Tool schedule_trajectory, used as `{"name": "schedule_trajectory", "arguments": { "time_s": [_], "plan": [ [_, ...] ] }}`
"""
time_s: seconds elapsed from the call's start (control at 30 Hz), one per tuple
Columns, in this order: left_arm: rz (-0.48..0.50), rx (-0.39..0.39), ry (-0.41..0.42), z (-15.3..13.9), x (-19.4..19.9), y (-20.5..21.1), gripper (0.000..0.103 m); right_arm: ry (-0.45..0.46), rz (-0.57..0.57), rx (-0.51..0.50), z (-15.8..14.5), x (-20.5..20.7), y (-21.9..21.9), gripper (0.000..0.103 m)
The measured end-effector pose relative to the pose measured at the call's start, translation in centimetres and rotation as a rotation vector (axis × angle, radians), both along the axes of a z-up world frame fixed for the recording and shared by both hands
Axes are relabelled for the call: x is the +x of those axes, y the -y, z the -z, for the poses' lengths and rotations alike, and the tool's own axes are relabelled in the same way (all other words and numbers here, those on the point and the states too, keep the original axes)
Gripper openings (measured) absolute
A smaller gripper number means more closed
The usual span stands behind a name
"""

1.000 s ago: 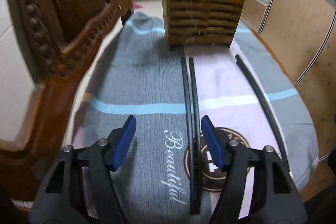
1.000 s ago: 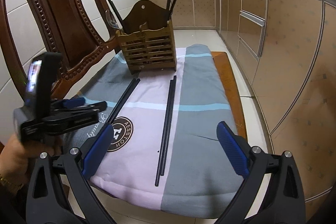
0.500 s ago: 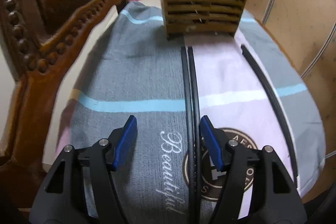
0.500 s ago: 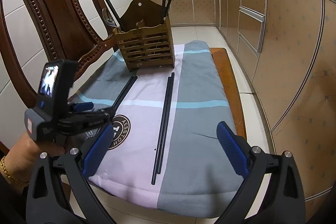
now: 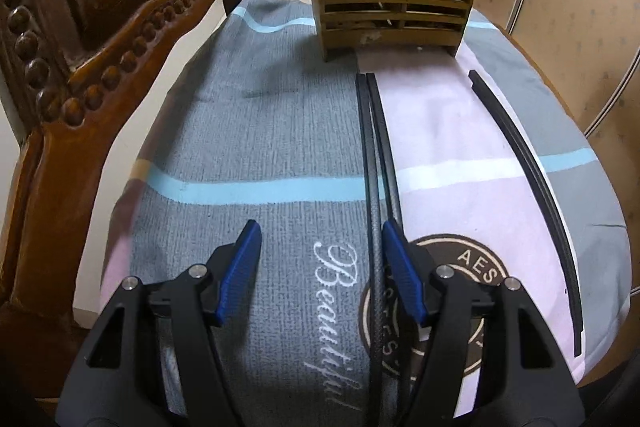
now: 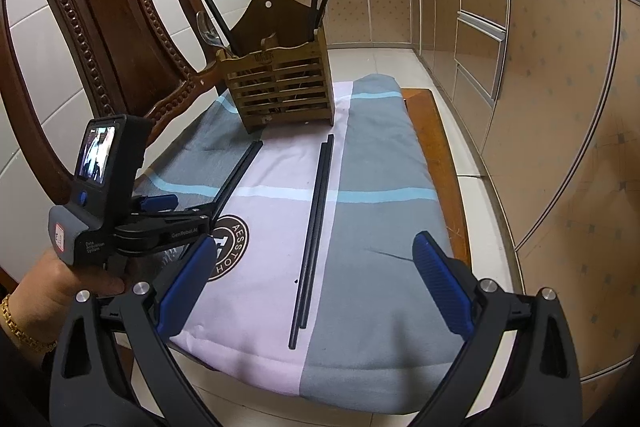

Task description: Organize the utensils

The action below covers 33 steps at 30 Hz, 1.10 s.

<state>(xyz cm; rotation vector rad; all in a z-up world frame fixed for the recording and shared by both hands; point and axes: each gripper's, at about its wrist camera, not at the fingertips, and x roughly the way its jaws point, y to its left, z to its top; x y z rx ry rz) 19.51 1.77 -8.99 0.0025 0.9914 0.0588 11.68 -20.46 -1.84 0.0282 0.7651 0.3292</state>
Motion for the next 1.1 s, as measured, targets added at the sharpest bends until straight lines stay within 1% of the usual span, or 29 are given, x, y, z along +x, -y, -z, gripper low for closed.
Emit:
{"name": "schedule_trajectory", "arguments": {
  "time_s": [0.1, 0.13, 0.23, 0.27, 0.37, 0.43, 0.57, 0.7, 0.77, 0.83, 0.87, 0.93, 0.97, 1.0, 1.03, 1.07, 1.1],
  "plan": [
    [0.020, -0.030, -0.004, 0.0, -0.1, 0.5, 0.062, 0.001, 0.005, 0.004, 0.0, 0.0, 0.0, 0.096],
    [0.045, -0.024, 0.002, 0.0, -0.3, 1.2, 0.062, 0.002, 0.005, 0.004, -0.1, 0.0, 0.0, 0.096],
    [0.083, 0.040, 0.029, -0.1, -0.5, 2.6, 0.061, 0.001, 0.000, 0.002, -0.1, 0.0, -0.2, 0.096],
    [0.084, 0.038, 0.028, -0.1, -0.3, 2.6, 0.061, 0.000, -0.001, 0.000, -0.1, 0.0, -0.3, 0.096],
    [0.075, 0.031, 0.018, -0.3, 0.3, 2.4, 0.066, -0.001, -0.007, -0.005, 0.0, -0.1, -0.6, 0.096],
    [0.043, 0.035, 0.022, -0.4, 1.0, 1.8, 0.067, 0.002, -0.007, -0.007, 0.1, -0.1, -0.7, 0.096],
    [0.011, 0.000, 0.003, 0.0, 2.3, 0.4, 0.068, 0.000, -0.013, -0.014, 0.5, 0.5, -1.2, 0.096],
    [-0.027, -0.044, -0.007, 0.1, 3.6, -1.3, 0.068, -0.009, -0.082, -0.081, 1.4, 1.8, -4.8, 0.095],
    [-0.044, -0.044, -0.014, 0.0, 4.0, -2.0, 0.068, -0.024, -0.120, -0.141, 2.3, 2.7, -7.3, 0.088],
    [-0.063, -0.040, -0.024, -0.1, 4.0, -2.5, 0.067, -0.068, -0.142, -0.171, 3.5, 3.9, -9.2, 0.075],
    [-0.063, -0.034, -0.027, -0.1, 3.9, -2.6, 0.067, -0.086, -0.143, -0.178, 3.9, 4.4, -9.7, 0.071],
    [-0.043, -0.011, -0.031, -0.1, 3.7, -2.4, 0.066, -0.146, -0.155, -0.185, 5.3, 5.7, -11.1, 0.056],
    [-0.037, -0.009, -0.033, -0.2, 3.5, -2.4, 0.064, -0.162, -0.157, -0.187, 5.8, 6.0, -11.5, 0.053],
    [-0.032, -0.018, -0.037, -0.1, 3.4, -2.4, 0.062, -0.178, -0.162, -0.193, 6.5, 6.4, -12.1, 0.048],
    [-0.025, -0.042, -0.043, -0.2, 3.2, -2.6, 0.057, -0.181, -0.163, -0.206, 6.9, 6.7, -12.6, 0.045],
    [-0.023, -0.049, -0.044, -0.2, 3.0, -2.5, 0.052, -0.153, -0.161, -0.226, 7.0, 6.7, -13.1, 0.037],
    [-0.010, -0.050, -0.045, -0.2, 2.9, -2.4, 0.049, -0.139, -0.154, -0.236, 7.1, 6.8, -13.5, 0.032]
  ]
}}
